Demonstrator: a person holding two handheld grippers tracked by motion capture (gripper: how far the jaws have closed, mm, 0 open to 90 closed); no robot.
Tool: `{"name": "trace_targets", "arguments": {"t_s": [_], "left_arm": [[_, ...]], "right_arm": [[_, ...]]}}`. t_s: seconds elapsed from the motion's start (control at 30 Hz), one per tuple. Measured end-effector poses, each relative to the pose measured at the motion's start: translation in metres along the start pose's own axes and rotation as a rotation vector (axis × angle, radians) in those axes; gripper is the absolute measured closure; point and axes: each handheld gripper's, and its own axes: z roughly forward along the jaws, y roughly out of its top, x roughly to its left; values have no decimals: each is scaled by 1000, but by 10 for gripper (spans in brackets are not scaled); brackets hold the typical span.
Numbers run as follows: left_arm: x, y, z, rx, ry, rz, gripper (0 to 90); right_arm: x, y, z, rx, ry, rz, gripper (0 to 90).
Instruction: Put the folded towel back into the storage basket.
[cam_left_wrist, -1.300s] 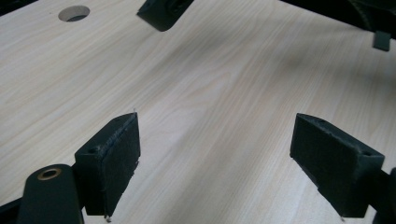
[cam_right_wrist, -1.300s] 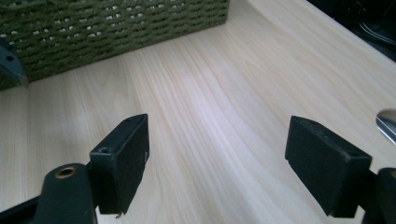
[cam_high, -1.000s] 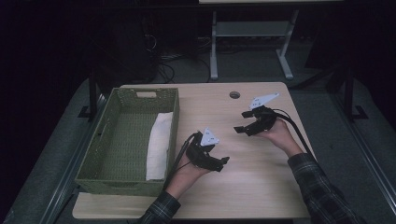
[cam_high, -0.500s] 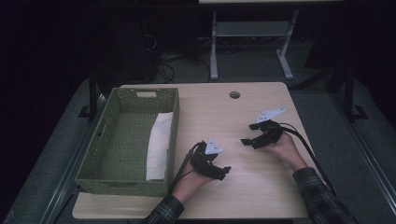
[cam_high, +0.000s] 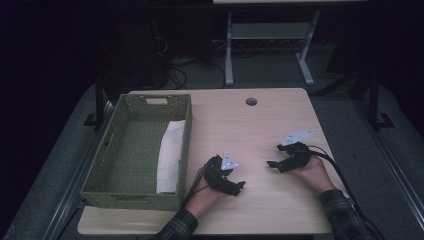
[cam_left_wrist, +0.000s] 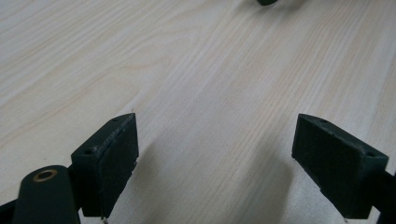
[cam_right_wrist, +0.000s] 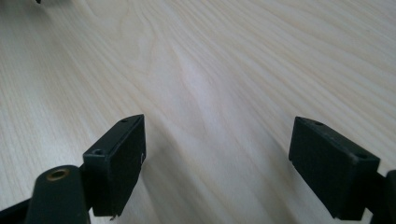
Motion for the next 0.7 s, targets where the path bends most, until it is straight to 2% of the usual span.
{"name": "trace_targets", "arguments": {"t_s": [0.1,0.27,0.7], "left_arm": [[1,-3,3,2,-5,-4,137],[2,-4,3,-8,-5,-4,127],[2,-4,3,-4,-5,0,125]], "right_arm": [[0,-6,-1,2,0,18,156],[0,-11,-1,-36,-7,30,144],[1,-12,-1,-33,-9,31,121]]}}
